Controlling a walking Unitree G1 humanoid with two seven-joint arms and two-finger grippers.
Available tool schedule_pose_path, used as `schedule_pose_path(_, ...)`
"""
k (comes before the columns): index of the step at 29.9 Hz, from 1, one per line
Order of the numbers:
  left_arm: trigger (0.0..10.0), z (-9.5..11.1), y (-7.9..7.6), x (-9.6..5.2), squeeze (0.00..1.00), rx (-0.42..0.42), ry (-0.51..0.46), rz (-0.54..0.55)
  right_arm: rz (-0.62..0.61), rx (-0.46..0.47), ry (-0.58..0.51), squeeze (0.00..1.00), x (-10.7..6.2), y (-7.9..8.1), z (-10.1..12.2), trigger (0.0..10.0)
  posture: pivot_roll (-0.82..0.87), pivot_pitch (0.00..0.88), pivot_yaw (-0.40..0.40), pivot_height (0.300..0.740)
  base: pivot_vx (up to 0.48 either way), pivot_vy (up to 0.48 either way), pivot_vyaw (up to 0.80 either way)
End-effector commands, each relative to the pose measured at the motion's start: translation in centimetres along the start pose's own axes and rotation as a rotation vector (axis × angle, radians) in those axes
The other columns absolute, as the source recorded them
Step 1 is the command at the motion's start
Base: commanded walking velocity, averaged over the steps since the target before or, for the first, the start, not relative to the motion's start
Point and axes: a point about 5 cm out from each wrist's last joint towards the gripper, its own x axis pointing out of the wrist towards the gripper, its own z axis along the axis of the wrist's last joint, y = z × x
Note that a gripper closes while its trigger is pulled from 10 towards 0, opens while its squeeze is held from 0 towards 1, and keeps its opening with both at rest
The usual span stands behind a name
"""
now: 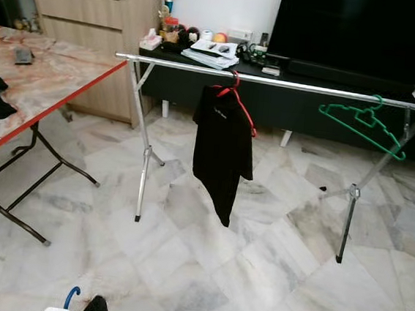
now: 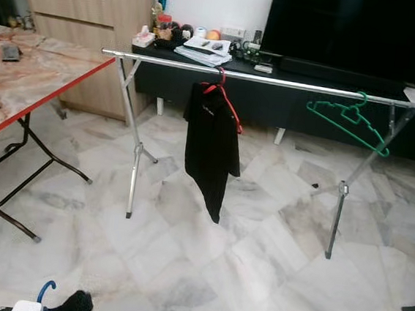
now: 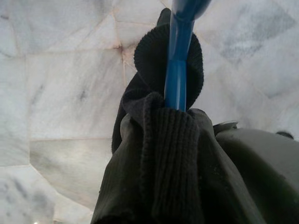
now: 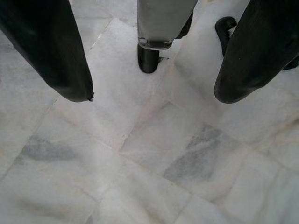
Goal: Hang hanger
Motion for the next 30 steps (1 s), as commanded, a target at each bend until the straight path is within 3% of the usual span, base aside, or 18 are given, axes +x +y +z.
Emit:
schedule_pose_path(1,10.0,-0.2,0.4,-0.1,0.0,0.029,0.009,-0.007,0.006,0.003,0.005,0.0,0.0,0.2,0.0,10.0,0.05,0.072,0.02,0.74,0.0,0.0,0.0)
schedule_pose_path(10,10.0,0.0,0.1,0.1,0.0,0.053,0.023,-0.019,0.006,-0.019,0.0,0.0,0.0,0.4,0.2,10.0,0.05,0.075,0.029,0.74,0.0,0.0,0.0)
schedule_pose_path(20,10.0,-1.2,1.9,-0.7,0.0,0.051,0.049,0.003,0.01,-0.011,0.001,0.0,0.0,0.4,0.2,10.0,0.05,0.071,0.018,0.74,0.0,0.0,0.0)
schedule_pose_path(30,10.0,-1.5,2.0,-0.8,0.0,0.05,0.057,0.008,0.013,-0.014,0.001,0.0,0.0,0.3,0.0,10.0,0.05,0.051,0.015,0.74,0.0,0.0,0.0)
